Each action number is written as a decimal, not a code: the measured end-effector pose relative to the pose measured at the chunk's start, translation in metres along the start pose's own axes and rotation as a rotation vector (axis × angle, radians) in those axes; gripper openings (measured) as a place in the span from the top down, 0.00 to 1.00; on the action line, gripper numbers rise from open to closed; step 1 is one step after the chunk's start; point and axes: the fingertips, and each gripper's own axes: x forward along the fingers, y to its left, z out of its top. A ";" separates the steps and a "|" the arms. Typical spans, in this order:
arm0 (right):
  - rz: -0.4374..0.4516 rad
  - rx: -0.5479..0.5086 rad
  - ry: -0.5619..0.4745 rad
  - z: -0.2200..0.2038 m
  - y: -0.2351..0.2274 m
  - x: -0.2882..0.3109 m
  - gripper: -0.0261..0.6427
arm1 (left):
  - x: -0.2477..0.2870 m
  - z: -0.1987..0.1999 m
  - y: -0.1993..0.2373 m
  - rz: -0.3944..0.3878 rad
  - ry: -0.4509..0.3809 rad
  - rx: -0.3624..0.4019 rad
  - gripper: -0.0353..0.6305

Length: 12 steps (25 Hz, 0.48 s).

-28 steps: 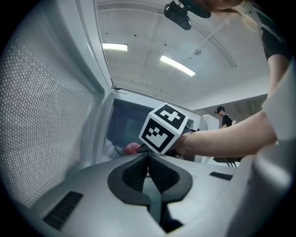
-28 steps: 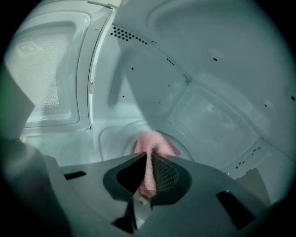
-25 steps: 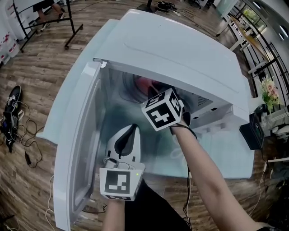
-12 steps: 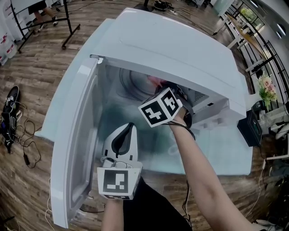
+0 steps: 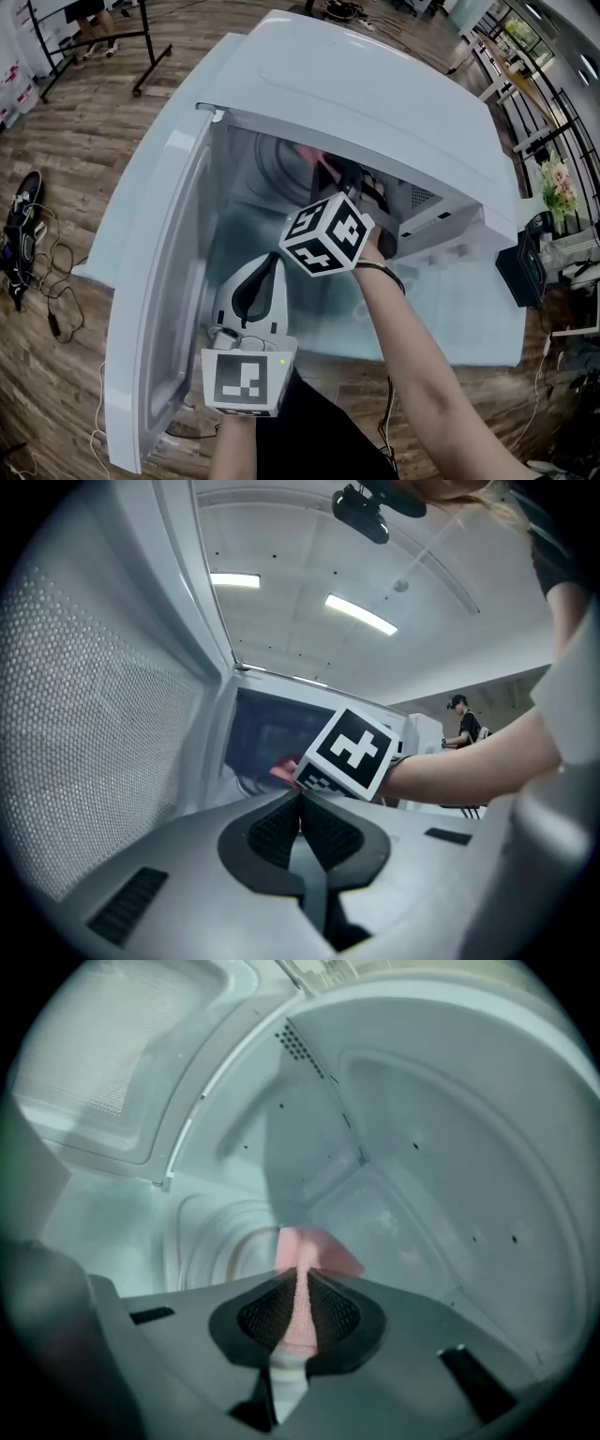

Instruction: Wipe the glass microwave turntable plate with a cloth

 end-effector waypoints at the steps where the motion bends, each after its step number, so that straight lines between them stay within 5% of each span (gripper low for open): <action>1: -0.002 -0.036 -0.042 0.011 0.004 0.000 0.94 | -0.001 0.000 0.000 0.001 -0.002 -0.002 0.94; 12: 0.085 -0.195 -0.240 0.069 0.021 0.026 0.94 | -0.009 -0.009 0.007 0.026 0.006 -0.019 0.94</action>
